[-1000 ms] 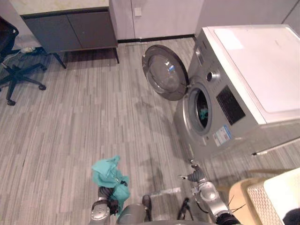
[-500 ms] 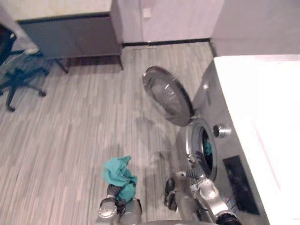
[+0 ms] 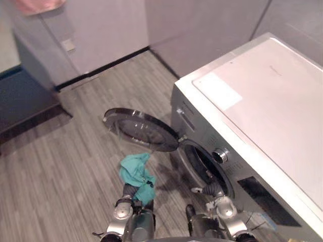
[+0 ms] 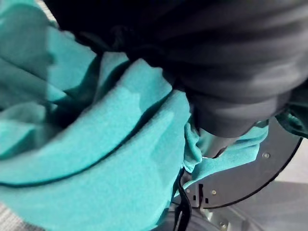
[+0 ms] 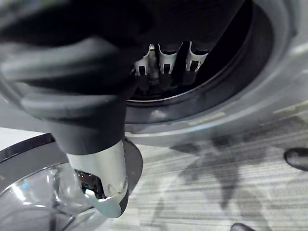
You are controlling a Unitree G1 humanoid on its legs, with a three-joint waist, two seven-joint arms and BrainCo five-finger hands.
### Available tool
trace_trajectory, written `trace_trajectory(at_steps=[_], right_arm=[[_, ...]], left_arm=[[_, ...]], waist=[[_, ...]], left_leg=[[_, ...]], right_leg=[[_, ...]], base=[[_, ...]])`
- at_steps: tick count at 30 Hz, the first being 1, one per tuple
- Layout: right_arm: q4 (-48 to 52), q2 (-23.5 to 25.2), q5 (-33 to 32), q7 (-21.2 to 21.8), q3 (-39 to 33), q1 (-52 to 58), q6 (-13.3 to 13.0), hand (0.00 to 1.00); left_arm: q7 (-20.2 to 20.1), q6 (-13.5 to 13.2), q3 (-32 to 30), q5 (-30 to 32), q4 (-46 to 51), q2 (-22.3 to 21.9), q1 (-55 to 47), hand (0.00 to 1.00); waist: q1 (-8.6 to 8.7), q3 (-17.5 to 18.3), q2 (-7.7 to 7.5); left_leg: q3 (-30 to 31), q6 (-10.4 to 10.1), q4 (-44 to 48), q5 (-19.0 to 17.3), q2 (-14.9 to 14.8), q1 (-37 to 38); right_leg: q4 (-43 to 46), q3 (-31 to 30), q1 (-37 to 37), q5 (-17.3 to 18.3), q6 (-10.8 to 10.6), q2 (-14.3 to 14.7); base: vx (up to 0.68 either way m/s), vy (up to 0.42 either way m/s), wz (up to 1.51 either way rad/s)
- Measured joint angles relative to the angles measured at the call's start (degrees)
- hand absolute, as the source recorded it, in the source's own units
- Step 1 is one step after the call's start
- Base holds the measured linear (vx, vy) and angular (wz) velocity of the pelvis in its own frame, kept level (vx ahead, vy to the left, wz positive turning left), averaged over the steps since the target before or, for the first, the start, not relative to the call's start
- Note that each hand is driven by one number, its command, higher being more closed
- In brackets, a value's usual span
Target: Pick up the laundry basket with both hands and put the clothes into the washing machine.
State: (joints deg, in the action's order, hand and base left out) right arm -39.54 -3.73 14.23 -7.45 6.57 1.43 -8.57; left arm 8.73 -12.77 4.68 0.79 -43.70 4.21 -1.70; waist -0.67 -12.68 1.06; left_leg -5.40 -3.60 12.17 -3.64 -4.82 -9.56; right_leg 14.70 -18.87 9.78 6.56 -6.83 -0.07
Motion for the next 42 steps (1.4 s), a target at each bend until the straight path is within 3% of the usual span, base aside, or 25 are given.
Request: trace_trajectory(at_steps=[1, 2, 3, 4, 5, 6, 8, 9, 11, 13, 14, 17, 20, 24, 28, 30, 33, 38, 42], right_arm=[[-0.82, 0.0, 0.1, 0.0, 0.66, -0.75, 0.02, 0.0], [-2.5, 0.08, 0.48, -0.02, 0.75, -1.54, 0.1, 0.0], [-2.94, 0.06, 0.53, -0.02, 0.87, -1.7, 0.14, 0.0], [-4.19, -0.02, 0.6, -0.01, 1.08, -2.07, 0.15, 0.0], [-5.28, 0.01, 0.66, 0.01, 1.12, -2.18, 0.17, 0.0], [-5.5, -0.14, 0.66, 0.0, 1.18, -2.17, 0.17, 0.0], [-5.87, -0.32, 0.96, -0.03, 1.12, -1.75, 0.23, 0.0], [-5.91, -0.95, 1.04, -0.05, 1.07, -0.66, 0.26, 0.0], [-6.02, -1.83, 0.9, -0.14, 1.1, -0.03, 0.25, 0.0], [-6.81, -2.26, 0.41, -0.39, 0.69, -0.54, 0.29, 0.0], [-7.42, -2.82, 0.28, -0.51, -0.03, -0.55, 0.46, 0.0], [-7.61, -3.51, -0.1, -1.42, -1.74, -0.37, 1.23, 0.0], [-8.31, -3.56, -0.09, -1.39, -2.9, 0.67, 1.25, 0.0], [-8.66, -3.35, -0.23, -1.34, -3.65, 0.82, 1.22, 0.0], [-7.83, -3.51, -2.36, -2.18, -3.99, -2.85, 1.11, 0.0], [-4.78, -3.33, -3.66, -2.91, -4.78, -4.56, 1.18, 0.0], [0.78, -3.09, -5.22, -4.44, -4.76, -6.69, 1.31, 0.0], [7.55, -2.13, -8.0, -6.48, -6.08, -10.28, 0.83, 0.0], [11.57, -1.97, -10.71, -8.16, -9.02, -14.53, 0.0, 0.0]], left_arm=[[0.0, 0.05, -0.03, 0.01, 0.0, 0.62, -0.13, 1.0], [0.02, 0.1, -0.04, 0.02, 0.2, 1.01, -0.04, 1.0], [0.02, 0.15, -0.05, 0.02, 0.43, 1.11, 0.0, 1.0], [0.02, 0.37, -0.04, 0.04, 0.82, 1.18, -0.06, 1.0], [-0.01, 0.6, -0.28, 0.16, 1.28, 1.21, -0.28, 1.0], [0.02, 0.62, -0.38, 0.17, 1.38, 1.18, -0.73, 1.0], [-0.26, 0.98, -0.35, 0.4, 1.51, 1.16, -0.65, 1.0], [-1.16, 0.96, -0.4, 1.26, 1.66, 0.49, -0.79, 1.0], [-1.23, 1.05, -0.43, 1.54, 1.68, 0.19, -0.54, 1.0], [-1.15, 1.29, -0.43, 1.39, 1.65, -0.62, -1.06, 1.0], [-1.07, 1.29, -0.42, 1.32, 1.65, -1.42, -1.47, 1.0], [-0.98, 1.27, -0.29, 0.99, 1.65, -2.43, -2.05, 1.0], [-0.87, 1.19, 0.26, 0.93, 1.68, -2.03, -0.34, 1.0], [-0.85, 1.23, 2.39, 0.91, 2.94, -0.95, 1.76, 1.0], [0.7, 1.26, 2.64, -0.19, 7.75, 0.38, 3.83, 1.0], [2.39, 1.23, 3.92, -0.87, 12.09, 1.27, 7.52, 1.0], [4.24, 1.2, 4.83, -1.24, 16.07, 1.19, 13.03, 1.0], [6.76, 1.08, 5.15, -1.15, 24.39, -1.89, 19.4, 1.0], [8.59, 1.11, 6.37, -1.15, 29.4, -3.37, 26.82, 1.0]], waist=[[0.25, 0.0, 0.01], [0.43, -0.02, 0.07], [0.37, -0.05, -0.02], [0.12, -0.09, -0.05], [-0.31, -0.06, -0.12], [-0.17, -0.19, 0.09], [1.17, -0.12, 0.65], [1.39, 0.22, 1.33], [1.27, 0.11, 1.01], [-0.09, -0.1, 0.81], [-0.25, -0.26, 0.95], [0.0, -0.28, 1.16], [0.28, -0.14, 1.77], [0.41, -0.8, 0.89], [1.19, -6.44, 0.02], [1.3, -9.28, -0.9], [1.22, -13.29, -1.95], [0.88, -13.97, -2.17], [0.61, -14.15, -2.49]], left_leg=[[-3.63, 0.96, 0.08, -0.37, -0.56, 0.07], [-7.08, 1.98, 0.16, -0.67, -1.21, -0.08], [-8.52, 2.27, 0.21, -0.86, -1.47, 0.1], [-11.23, 2.67, 0.4, -1.19, -2.15, 0.83], [-14.42, 2.3, 0.73, -1.47, -2.87, 2.25], [-14.81, 1.94, 0.95, -1.75, -3.17, 2.61], [-15.31, 1.18, 0.79, -2.54, -4.21, 4.1], [-15.44, -0.67, 2.51, -3.72, -6.92, 4.69], [-15.33, -2.29, 8.91, -4.51, -9.9, 3.14], [-13.13, -2.24, 17.09, -4.42, -11.96, 0.54], [-10.63, -2.0, 19.55, -4.44, -11.57, -0.02], [-2.57, -2.02, 12.77, -6.6, -6.63, 3.21], [-2.48, -2.35, 5.49, -6.95, -5.03, 6.97], [-2.42, -1.23, 8.81, -8.51, -2.33, 4.14], [-1.66, 0.05, 26.12, -15.05, -2.75, -4.76], [-1.79, 1.16, 34.71, -20.11, -3.82, -12.83], [-1.9, 2.04, 45.56, -23.7, -5.31, -22.32], [0.28, 2.77, 60.29, -26.84, -8.18, -40.59], [2.79, 2.57, 70.08, -28.17, -8.24, -54.08]], right_leg=[[0.01, 3.37, 1.54, -1.2, 0.64, -1.49], [2.69, 16.2, 3.6, -0.93, 2.73, -4.79], [4.84, 21.83, 4.28, -0.16, 3.9, -6.38], [9.12, 32.36, 4.49, 2.33, 6.1, -9.88], [9.79, 41.41, 2.81, 4.25, 6.4, -12.21], [9.01, 42.48, 2.51, 4.15, 6.14, -12.22], [6.92, 41.27, 1.1, 3.67, 5.81, -9.85], [4.3, 40.38, -0.27, 3.85, 6.12, -6.91], [3.46, 38.18, -0.28, 4.09, 6.6, -4.47], [3.25, 34.82, 0.16, 3.13, 7.77, -2.82], [3.25, 32.49, 0.06, 1.96, 8.11, -2.39], [3.63, 27.13, 0.26, 0.87, 7.94, -2.48], [5.05, 26.12, 0.77, 0.94, 6.44, -2.52], [11.17, 26.57, 4.46, 2.41, 4.19, -6.28], [23.42, 26.44, 10.99, 6.19, 3.94, -8.29], [30.88, 26.08, 18.8, 9.32, 3.65, -9.11], [39.89, 25.18, 28.16, 11.5, 3.87, -10.08], [51.55, 25.17, 45.2, 12.43, 5.06, -10.14], [61.33, 24.99, 58.04, 14.06, 6.18, -11.26]], base=[[-0.15, 0.151, -1.35], [-0.13, 0.103, -1.28], [-0.12, 0.033, -1.22], [-0.04, -0.045, -1.29], [-0.04, -0.045, -1.3], [-0.03, -0.077, -1.1], [-0.03, -0.092, -0.57], [0.01, -0.144, -0.43], [0.02, -0.218, -0.86], [0.04, -0.152, -1.15], [0.12, -0.003, -1.1], [0.11, 0.057, -0.93], [0.08, 0.143, -0.41], [-0.03, 0.143, 0.19], [-0.16, 0.077, 0.04], [-0.33, 0.068, -0.01], [-0.32, 0.045, -0.12], [-0.22, 0.023, -0.13], [-0.12, -0.044, 0.1]])
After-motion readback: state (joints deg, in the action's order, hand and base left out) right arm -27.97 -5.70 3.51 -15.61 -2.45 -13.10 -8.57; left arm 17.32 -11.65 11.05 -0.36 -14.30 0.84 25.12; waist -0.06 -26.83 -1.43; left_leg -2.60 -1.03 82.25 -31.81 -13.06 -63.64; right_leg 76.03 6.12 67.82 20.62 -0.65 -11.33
